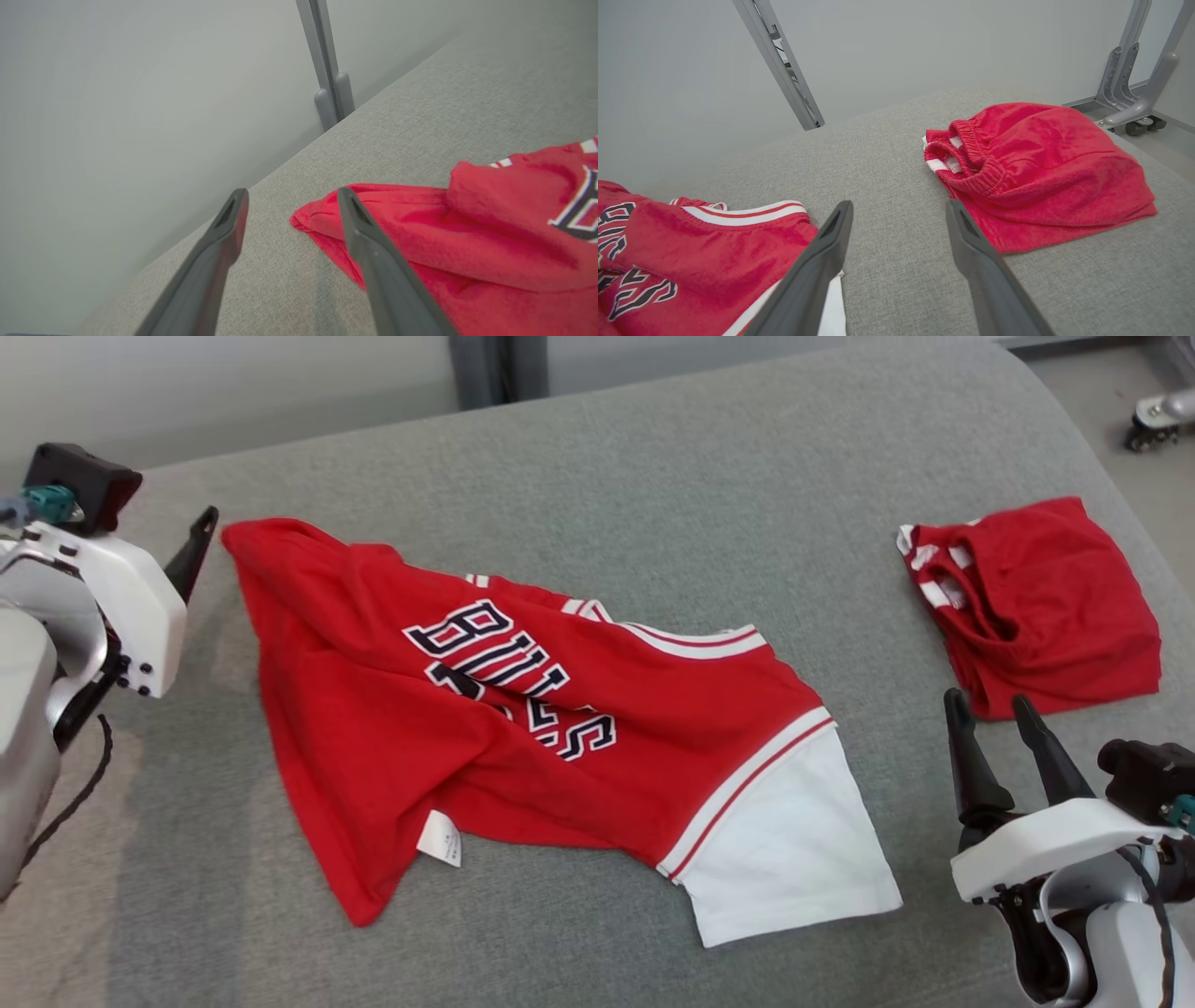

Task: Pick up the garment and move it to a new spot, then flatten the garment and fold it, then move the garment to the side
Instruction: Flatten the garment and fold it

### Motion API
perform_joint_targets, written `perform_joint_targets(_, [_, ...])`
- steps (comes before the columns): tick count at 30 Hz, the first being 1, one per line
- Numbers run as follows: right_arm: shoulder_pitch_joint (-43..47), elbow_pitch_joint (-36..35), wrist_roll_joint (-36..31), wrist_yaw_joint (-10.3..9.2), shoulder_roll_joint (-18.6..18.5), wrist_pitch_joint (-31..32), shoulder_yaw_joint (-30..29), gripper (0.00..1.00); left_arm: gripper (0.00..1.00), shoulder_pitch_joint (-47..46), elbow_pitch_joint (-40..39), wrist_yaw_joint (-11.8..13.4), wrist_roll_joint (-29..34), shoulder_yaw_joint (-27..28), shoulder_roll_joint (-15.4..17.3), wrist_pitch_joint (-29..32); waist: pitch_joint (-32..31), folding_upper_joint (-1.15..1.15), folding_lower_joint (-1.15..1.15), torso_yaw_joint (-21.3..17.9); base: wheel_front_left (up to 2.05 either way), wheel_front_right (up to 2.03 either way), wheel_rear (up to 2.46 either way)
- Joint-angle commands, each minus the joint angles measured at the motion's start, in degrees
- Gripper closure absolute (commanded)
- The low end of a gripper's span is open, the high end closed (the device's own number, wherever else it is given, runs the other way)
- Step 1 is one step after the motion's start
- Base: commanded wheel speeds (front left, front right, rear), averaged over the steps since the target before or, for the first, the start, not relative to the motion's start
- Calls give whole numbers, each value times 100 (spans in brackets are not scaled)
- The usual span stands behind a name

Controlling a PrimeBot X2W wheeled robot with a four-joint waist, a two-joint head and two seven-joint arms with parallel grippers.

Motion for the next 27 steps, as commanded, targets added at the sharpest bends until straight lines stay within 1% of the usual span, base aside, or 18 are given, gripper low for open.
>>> perform_joint_targets(1, [66, 8, -35, 1, -33, -27, -30, 0, 0, 73, -30, 5, -56, -30, 29, -46, -191, 0, 0, 173, 0, 0, 0])
perform_joint_targets(5, [159, 7, -87, 1, -36, -68, -83, 0, 0, 316, -272, 4, -339, -74, 38, -250, -517, 0, 0, 441, 0, 0, 0])
perform_joint_targets(7, [218, -17, -102, 1, -33, -90, -112, 0, 0, 463, -378, 15, -505, 14, 24, -343, -635, 0, 0, 563, 0, 0, 0])
perform_joint_targets(8, [237, -34, -105, 1, -33, -93, -111, 0, 0, 548, -442, 61, -572, 60, 7, -381, -679, 0, 0, 615, 0, 0, 0])
perform_joint_targets(10, [268, -77, -110, 1, -36, -110, -117, 0, 0, 762, -611, 235, -702, 151, -12, -448, -748, 0, 0, 703, 0, 0, 0])
perform_joint_targets(13, [334, -143, -95, 1, -36, -166, -100, 0, 0, 1224, -977, 664, -875, 257, 26, -432, -818, 0, 0, 774, 0, 0, 0])
perform_joint_targets(19, [409, -310, -100, 1, -33, -351, -126, 0, 0, 2479, -2259, 1374, -1528, 488, 38, -250, -754, 0, 0, 828, 0, 0, 0])
perform_joint_targets(22, [393, -353, -71, 1, -35, -400, -101, 0, 0, 3050, -2908, 1588, -1831, 495, -42, -128, -668, 0, 0, 824, 0, 0, 0])
perform_joint_targets(24, [354, -373, -73, 1, -35, -418, -102, 0, 0, 3356, -3289, 1677, -2011, 479, -97, -69, -606, 0, 0, 820, 0, 0, 0])
perform_joint_targets(27, [295, -399, -103, 1, -35, -446, -86, 0, 0, 3664, -3606, 1766, -2188, 429, -87, 79, -535, 0, 0, 814, 0, 0, 0])
